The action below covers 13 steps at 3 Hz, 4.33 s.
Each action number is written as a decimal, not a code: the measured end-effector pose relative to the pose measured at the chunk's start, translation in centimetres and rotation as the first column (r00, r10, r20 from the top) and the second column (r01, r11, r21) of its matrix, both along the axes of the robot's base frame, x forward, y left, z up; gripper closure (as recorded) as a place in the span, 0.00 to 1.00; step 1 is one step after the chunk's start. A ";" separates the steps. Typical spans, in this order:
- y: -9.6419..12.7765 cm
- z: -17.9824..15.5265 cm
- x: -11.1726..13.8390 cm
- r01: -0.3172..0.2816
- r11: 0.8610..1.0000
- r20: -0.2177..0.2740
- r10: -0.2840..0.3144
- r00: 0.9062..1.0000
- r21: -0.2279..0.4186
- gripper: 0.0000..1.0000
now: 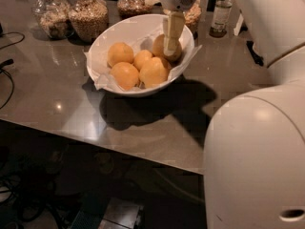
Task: Pick orange from white bowl
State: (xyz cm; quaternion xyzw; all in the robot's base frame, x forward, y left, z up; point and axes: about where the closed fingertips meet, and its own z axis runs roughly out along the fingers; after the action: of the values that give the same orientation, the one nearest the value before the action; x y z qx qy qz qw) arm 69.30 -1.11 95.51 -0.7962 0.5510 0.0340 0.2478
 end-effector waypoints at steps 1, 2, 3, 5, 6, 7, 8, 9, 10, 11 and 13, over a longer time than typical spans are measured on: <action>-0.3 -0.7 -1.6 -0.041 0.999 -0.036 0.041 0.999 -0.002 0.00; -0.2 -1.6 -1.5 -0.108 0.994 -0.061 0.107 0.992 -0.020 0.00; -2.3 -2.1 0.1 -0.150 0.989 -0.031 0.149 0.988 -0.021 0.00; -1.3 -3.0 1.7 -0.130 0.991 0.002 0.130 0.992 0.028 0.00; -1.3 -5.0 1.6 -0.126 0.989 -0.029 0.129 0.991 0.080 0.00; -1.1 -5.9 1.1 -0.133 0.988 -0.054 0.138 0.989 0.080 0.19; -1.0 -6.0 0.8 -0.141 0.988 -0.056 0.145 0.988 0.062 0.42; -1.2 -5.9 0.7 -0.141 0.988 -0.055 0.144 0.988 0.061 0.66; -1.7 -5.0 0.4 -0.106 0.994 -0.030 0.106 0.994 0.016 0.89; -2.6 -3.8 -0.4 -0.064 0.998 0.009 0.064 0.998 -0.017 1.00; -1.2 0.2 -3.8 -0.107 0.993 0.183 0.095 0.978 0.054 1.00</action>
Offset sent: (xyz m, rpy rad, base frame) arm -0.0172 -0.0229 -0.0052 -0.0833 0.1301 0.2125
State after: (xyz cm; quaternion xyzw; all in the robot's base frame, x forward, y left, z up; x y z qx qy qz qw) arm 65.55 -2.31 95.74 -0.8147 0.4836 -0.0082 0.3199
